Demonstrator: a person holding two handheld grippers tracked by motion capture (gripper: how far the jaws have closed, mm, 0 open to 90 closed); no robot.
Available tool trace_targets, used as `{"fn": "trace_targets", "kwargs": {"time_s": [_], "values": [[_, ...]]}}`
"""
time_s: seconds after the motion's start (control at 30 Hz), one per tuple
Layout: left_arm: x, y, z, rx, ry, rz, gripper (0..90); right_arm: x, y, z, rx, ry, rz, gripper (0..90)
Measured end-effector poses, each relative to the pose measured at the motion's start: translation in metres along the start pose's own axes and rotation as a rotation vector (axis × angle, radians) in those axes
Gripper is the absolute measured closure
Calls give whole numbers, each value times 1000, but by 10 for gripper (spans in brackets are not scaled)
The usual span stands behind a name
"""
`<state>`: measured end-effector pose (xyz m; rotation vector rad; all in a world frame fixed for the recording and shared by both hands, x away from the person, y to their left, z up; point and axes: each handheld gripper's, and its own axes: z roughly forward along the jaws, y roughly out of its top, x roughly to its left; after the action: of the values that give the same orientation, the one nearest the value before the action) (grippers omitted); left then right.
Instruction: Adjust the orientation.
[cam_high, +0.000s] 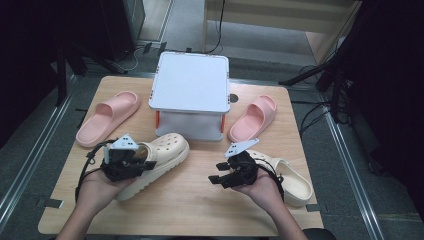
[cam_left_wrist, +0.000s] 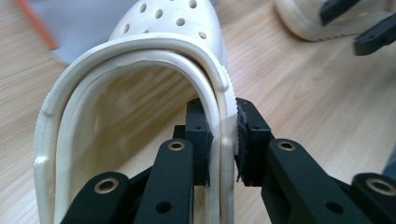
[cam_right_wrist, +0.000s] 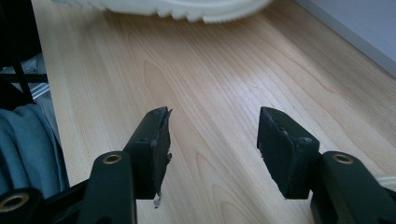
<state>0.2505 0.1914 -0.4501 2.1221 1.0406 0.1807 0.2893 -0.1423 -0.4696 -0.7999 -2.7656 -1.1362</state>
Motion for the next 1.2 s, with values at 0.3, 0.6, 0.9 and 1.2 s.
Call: {"fn": "trace_targets", "kwargs": {"time_s": [0.3,0.6,0.9,1.2], "values": [[-20,7,29,42,-57,48,777,3,-4,0,-9,-13,5,443],[-25,4,42,85,-94,64,766,8,-4,2,-20,-22,5,449],[-23,5,36,87,-153,61,705,12,1,11,-70,-18,11,496],[-16,5,4,33,-130,55,716,13,7,20,-111,-23,29,648]]}}
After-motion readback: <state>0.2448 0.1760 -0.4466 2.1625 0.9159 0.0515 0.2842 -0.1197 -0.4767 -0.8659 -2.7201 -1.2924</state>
